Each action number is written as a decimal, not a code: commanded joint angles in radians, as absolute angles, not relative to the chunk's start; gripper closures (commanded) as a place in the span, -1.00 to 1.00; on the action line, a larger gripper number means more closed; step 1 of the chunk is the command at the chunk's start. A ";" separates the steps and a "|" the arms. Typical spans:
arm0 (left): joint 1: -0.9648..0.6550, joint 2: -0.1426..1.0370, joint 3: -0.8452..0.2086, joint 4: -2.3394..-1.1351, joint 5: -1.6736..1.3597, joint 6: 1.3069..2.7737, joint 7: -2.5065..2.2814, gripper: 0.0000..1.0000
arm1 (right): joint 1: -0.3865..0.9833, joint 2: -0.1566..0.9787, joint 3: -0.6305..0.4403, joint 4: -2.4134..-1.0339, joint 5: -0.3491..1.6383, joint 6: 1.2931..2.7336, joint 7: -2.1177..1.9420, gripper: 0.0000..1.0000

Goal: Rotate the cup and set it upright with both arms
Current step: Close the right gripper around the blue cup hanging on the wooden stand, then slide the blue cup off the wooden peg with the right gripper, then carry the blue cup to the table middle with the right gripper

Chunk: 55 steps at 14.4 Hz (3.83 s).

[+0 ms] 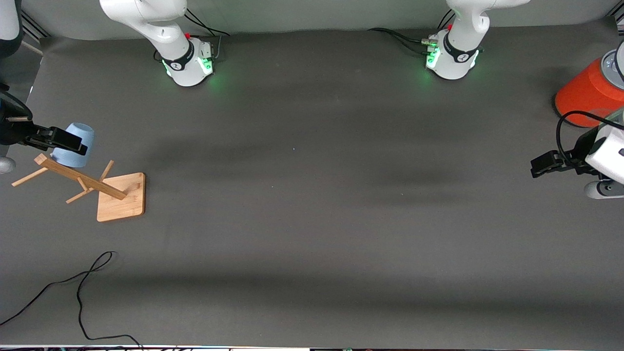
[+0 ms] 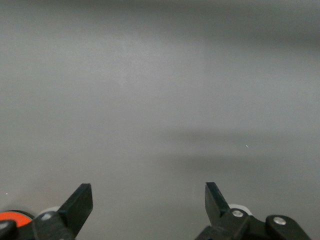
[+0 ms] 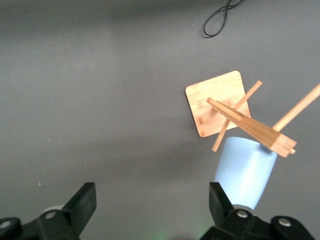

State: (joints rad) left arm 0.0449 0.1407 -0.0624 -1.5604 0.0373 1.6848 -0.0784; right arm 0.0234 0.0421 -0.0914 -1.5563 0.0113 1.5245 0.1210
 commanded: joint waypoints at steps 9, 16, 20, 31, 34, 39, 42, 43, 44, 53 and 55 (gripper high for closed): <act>0.035 0.127 -0.028 -1.526 0.052 1.617 -0.090 -1.00 | 0.037 -0.090 -0.348 -1.718 0.003 1.513 0.281 -1.00; 0.035 0.129 -0.011 -1.525 0.051 1.620 -0.089 -1.00 | 0.040 -0.199 -0.347 -2.046 0.020 1.794 0.310 -1.00; 0.032 0.132 -0.012 -1.532 0.041 1.631 -0.098 -1.00 | 0.040 -0.207 -0.347 -2.149 0.021 1.902 0.310 -1.00; 0.031 0.140 -0.014 -1.534 0.040 1.635 -0.100 -1.00 | 0.040 -0.189 -0.345 -2.183 0.048 1.959 0.310 0.41; 0.032 0.140 -0.014 -1.536 0.040 1.634 -0.098 -1.00 | 0.040 -0.201 -0.344 -2.178 0.048 1.939 0.311 0.41; 0.034 0.140 -0.014 -1.540 0.040 1.629 -0.095 -1.00 | 0.076 -0.316 -0.330 -2.178 0.048 1.801 0.451 0.41; 0.032 0.140 -0.014 -1.542 0.040 1.635 -0.098 -1.00 | 0.106 -0.388 -0.315 -2.180 0.046 1.718 0.558 0.41; 0.032 0.140 -0.014 -1.540 0.040 1.635 -0.098 -1.00 | 0.112 -0.409 -0.298 -2.180 0.046 1.695 0.596 0.41; 0.034 0.140 -0.014 -1.542 0.040 1.626 -0.097 -1.00 | 0.113 -0.428 -0.278 -2.180 0.046 1.678 0.639 0.41; 0.041 0.144 -0.012 -1.540 0.038 1.640 -0.095 -1.00 | 0.114 -0.232 0.251 -1.927 0.225 1.667 1.395 0.41; 0.043 0.166 -0.011 -1.540 0.046 1.673 -0.081 -1.00 | 0.112 -0.079 0.381 -1.777 0.209 1.683 1.600 0.41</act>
State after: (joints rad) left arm 0.0450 0.1506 -0.0132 -1.5383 0.0375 1.6455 -0.0813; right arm 0.1188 -0.2884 0.2832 -1.9854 0.2047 1.6944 1.4194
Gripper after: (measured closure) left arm 0.000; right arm 0.211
